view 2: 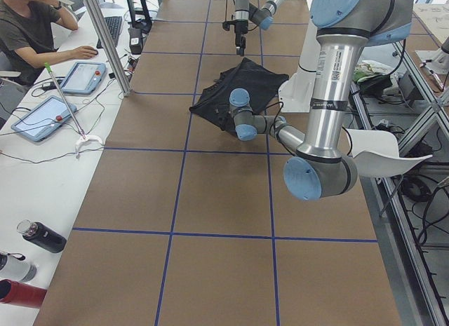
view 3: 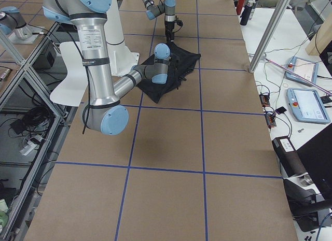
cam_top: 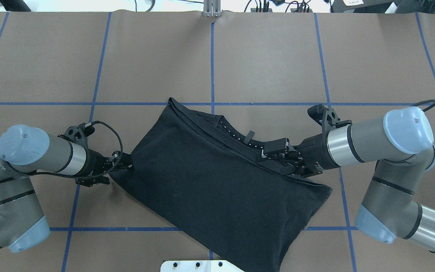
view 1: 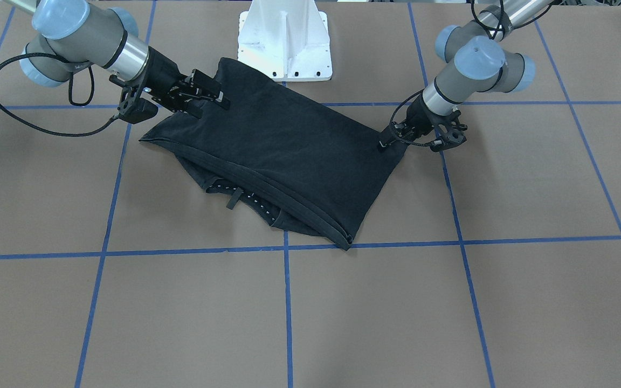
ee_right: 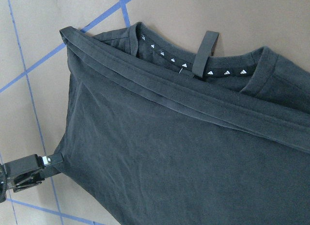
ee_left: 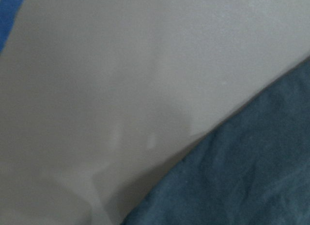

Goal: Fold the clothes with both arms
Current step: 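Grasp the shirt's far corner with the left gripper while the right gripper holds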

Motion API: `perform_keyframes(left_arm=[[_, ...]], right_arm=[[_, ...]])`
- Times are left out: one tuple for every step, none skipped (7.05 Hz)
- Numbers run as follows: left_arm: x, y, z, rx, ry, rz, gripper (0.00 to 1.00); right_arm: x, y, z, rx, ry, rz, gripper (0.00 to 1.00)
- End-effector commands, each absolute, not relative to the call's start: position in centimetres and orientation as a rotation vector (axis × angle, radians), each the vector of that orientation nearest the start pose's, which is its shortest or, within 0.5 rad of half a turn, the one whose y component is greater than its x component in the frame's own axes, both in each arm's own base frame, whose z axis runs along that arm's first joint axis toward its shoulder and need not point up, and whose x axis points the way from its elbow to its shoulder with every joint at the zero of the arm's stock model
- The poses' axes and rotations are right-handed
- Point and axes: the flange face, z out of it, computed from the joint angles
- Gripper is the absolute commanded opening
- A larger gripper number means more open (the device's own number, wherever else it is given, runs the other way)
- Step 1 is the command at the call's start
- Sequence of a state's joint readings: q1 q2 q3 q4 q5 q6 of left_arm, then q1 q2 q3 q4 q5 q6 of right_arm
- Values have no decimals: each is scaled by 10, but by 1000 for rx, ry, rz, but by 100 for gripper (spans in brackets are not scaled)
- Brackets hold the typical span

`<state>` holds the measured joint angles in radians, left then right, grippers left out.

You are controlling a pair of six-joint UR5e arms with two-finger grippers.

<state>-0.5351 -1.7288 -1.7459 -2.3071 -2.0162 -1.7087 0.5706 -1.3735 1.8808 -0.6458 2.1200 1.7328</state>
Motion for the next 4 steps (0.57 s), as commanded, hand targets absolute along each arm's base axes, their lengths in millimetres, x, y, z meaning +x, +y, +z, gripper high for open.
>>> perform_keyframes(left_arm=[[440,-365,411,-188,1112,-362,69],[440,-365,411,-188,1110,-362,62],[440,-365,411,-188,1110,-362,55],[438,-365,408,-187,1118,-361,24]], right_arm=[[-397,-352,301,-158,-1448,206,100],[-397,-352,301,-158,-1448,206,100],[-396,-352,301,-157,-1449,207,100],[-396,-353,301,-156,-1449,208,100]])
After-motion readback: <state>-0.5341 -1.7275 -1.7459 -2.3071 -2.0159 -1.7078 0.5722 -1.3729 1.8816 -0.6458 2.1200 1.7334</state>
